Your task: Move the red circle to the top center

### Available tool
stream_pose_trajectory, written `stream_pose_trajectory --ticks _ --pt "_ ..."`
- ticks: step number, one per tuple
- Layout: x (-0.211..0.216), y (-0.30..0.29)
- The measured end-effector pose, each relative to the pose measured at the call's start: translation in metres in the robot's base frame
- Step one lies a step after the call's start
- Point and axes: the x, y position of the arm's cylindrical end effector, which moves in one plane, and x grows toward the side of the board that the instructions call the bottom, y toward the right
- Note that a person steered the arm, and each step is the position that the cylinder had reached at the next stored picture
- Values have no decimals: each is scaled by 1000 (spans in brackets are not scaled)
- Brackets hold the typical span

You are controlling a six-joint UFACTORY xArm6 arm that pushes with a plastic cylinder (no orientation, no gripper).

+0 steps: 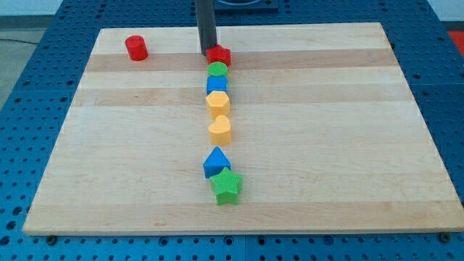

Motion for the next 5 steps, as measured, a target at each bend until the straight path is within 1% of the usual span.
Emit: stream_pose_trajectory --ticks 1,2,3,4,5 --pt "0 13" --pt "-5 -7" --pt "0 -71" --pt "34 -107" --pt "23 -186"
